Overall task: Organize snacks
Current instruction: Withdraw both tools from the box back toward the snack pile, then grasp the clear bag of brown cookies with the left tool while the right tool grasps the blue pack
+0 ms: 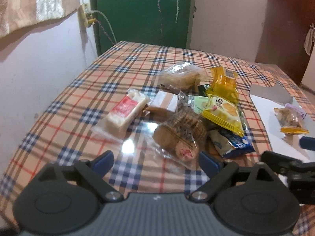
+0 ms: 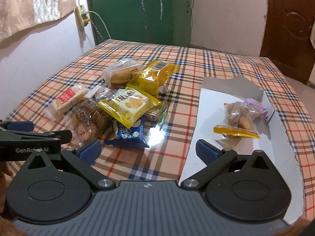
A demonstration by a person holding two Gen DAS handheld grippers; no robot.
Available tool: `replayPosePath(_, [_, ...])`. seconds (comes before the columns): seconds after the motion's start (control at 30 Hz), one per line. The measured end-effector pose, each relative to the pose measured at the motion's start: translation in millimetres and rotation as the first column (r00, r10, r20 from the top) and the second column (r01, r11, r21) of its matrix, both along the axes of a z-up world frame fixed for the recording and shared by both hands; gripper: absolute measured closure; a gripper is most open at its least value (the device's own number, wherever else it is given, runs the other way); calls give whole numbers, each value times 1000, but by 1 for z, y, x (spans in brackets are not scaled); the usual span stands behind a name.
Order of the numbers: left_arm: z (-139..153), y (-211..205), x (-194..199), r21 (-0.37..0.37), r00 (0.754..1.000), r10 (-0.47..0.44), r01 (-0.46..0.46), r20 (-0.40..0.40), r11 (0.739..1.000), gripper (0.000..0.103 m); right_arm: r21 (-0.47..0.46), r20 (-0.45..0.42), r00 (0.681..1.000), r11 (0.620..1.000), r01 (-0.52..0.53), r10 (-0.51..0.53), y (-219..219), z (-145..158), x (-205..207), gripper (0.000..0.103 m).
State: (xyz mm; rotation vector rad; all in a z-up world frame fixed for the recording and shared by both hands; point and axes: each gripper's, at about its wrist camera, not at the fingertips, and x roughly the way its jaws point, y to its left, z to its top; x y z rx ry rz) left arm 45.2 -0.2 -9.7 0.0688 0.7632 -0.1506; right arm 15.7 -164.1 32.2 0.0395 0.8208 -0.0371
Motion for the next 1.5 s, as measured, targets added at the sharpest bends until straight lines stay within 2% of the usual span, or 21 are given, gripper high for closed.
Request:
replayPosePath(0.2, [-12,-20,24,83,996,-83,80,34,993,5,5,5,1000,1000,22,-22,-8,-1,1,0])
replayPosePath(0.3, [-19,-34,35,150,991,-128,120,45,981,5,7,0,999,999,33,-33,-12,-2,3,0])
replayPosePath(0.43, [-26,-48,48,179,982,-185,174,47,968,3,17,-4,999,999,49,-49,-14,-3,8,0])
replayPosePath(0.5, [-30,-56,53,198,977,-206,193,51,961,7,17,-6,999,998,53,-53,-15,-4,10,0])
replayPosePath(0.53, [-32,-58,56,199,976,-210,197,50,960,16,15,-6,998,998,55,-55,-15,-5,12,0])
replayPosePath(0.57, [-34,-58,58,190,977,-210,198,44,962,26,13,-8,998,998,55,-55,-15,-5,14,0])
replayPosePath(0.63, [-35,-57,62,143,977,-210,204,28,968,37,10,-12,998,998,57,-57,-15,-6,17,0])
replayPosePath(0.67, [-35,-57,62,134,977,-209,203,30,970,49,14,-15,998,998,60,-59,-15,-7,19,0])
replayPosePath(0.7, [-34,-57,60,129,978,-208,203,29,971,51,19,-18,998,998,62,-61,-16,-8,21,0])
replayPosePath(0.9, [-29,-39,41,67,985,-170,168,17,983,53,20,-39,998,998,55,-55,-13,-14,33,0])
replayPosePath(1.13, [-24,-6,16,5,996,-84,84,4,996,54,20,-112,994,1000,-15,17,6,-39,52,0])
replayPosePath(1.37, [-20,3,9,-15,998,-64,64,6,998,55,24,-145,989,999,-21,24,28,-56,82,0])
replayPosePath(1.4, [-20,2,8,-13,998,-63,63,7,998,55,11,-138,990,999,-30,31,31,-57,83,2])
replayPosePath(1.47, [-20,2,7,-16,998,-64,64,6,998,55,-27,-126,991,998,-53,50,38,-58,82,32])
replayPosePath(1.5, [-19,2,7,-23,998,-62,62,5,998,55,-38,-120,991,998,-57,52,40,-57,80,39])
